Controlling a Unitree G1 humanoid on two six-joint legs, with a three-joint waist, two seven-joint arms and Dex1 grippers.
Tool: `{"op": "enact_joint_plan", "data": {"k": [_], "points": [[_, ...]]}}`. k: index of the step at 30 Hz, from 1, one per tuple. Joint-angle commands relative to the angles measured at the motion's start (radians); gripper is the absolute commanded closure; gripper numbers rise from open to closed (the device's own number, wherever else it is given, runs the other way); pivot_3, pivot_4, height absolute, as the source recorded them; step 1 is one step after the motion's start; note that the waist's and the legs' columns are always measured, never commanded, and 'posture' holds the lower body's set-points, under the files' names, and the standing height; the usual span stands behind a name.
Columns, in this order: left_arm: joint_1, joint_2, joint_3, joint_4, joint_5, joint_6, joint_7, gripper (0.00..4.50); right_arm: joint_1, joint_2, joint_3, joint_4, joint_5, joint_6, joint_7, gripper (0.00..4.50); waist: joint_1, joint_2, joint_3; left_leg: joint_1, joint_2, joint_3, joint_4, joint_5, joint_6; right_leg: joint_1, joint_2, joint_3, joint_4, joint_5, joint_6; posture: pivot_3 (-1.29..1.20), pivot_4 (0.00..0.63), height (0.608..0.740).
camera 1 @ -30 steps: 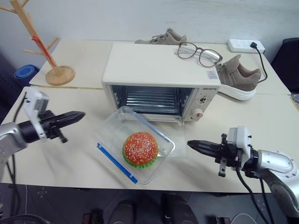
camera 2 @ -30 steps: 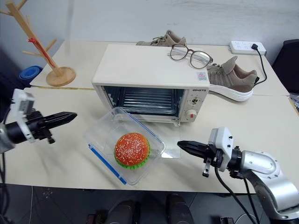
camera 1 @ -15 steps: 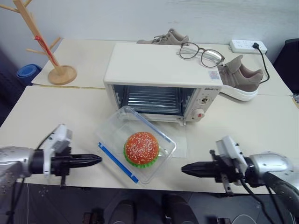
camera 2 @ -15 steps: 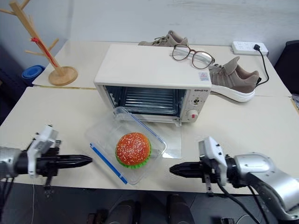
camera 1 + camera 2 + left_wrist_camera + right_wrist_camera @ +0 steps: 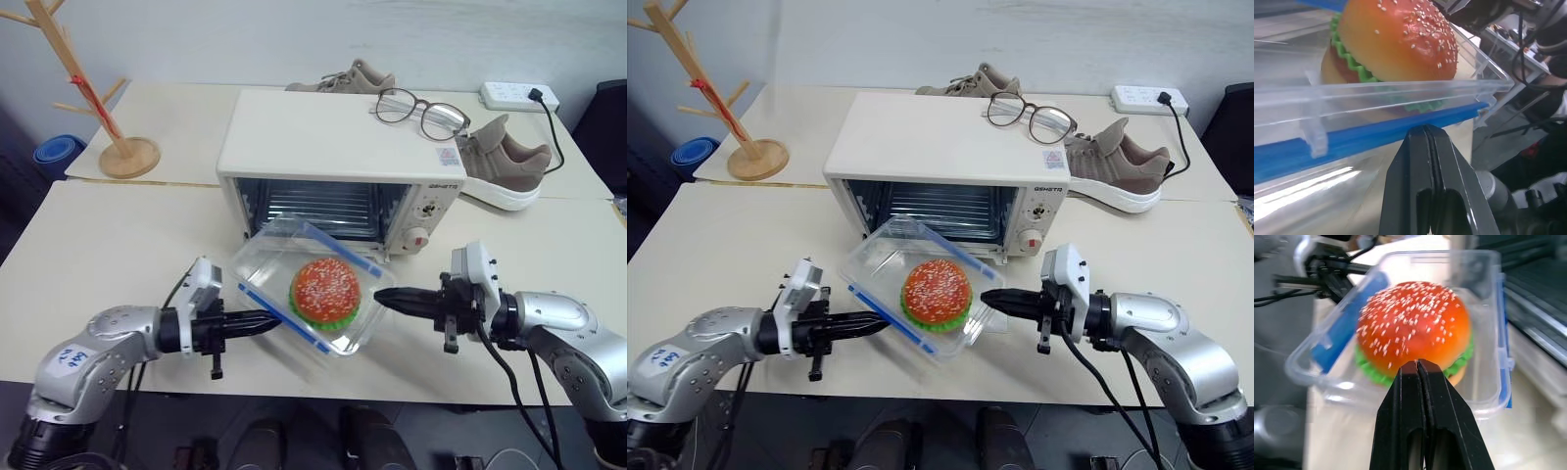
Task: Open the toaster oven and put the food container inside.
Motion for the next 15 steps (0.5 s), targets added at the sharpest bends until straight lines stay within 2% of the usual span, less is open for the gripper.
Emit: {"op": "enact_joint_plan", "data": {"k": [1,6,11,15], "points": [[-0.026,-0.032,-0.003,0.016,0.02,-0.034,0.033,4.5,-0.028,0.039,-0.023,0.045,-0.041,-0.066,-0.021,4.45,0.001,0.0,0.0,0.0,0.0,0.0,0.0,0.0,0.0,0.0,0.0,0.0,0.0,0.0,0.0,0.0,0.15,0.74],[-0.055,-0.082,-0.015,0.039,0.044,-0.058,0.062,4.5,-0.055,0.071,-0.031,0.119,-0.11,-0.146,-0.029,4.45,0.001,0.0,0.0,0.0,0.0,0.0,0.001,0.0,0.0,0.0,0.001,0.0,0.0,0.0,0.0,0.0,0.15,0.74],[-0.052,-0.067,-0.001,0.041,0.04,-0.057,0.045,4.5,-0.003,-0.001,-0.137,0.083,0.012,-0.086,0.071,4.45,0.004,0.0,0.0,0.0,0.0,0.0,0.001,0.0,0.0,0.0,0.001,0.0,0.0,0.0,0.0,0.0,0.15,0.74],[-0.043,-0.033,0.026,0.06,0.03,-0.058,0.012,4.5,0.115,-0.091,-0.198,-0.003,0.103,0.018,0.133,4.45,0.005,0.0,0.0,0.0,0.0,0.0,0.001,0.0,0.0,0.0,0.001,0.0,0.0,0.0,0.0,0.0,0.15,0.74]]}}
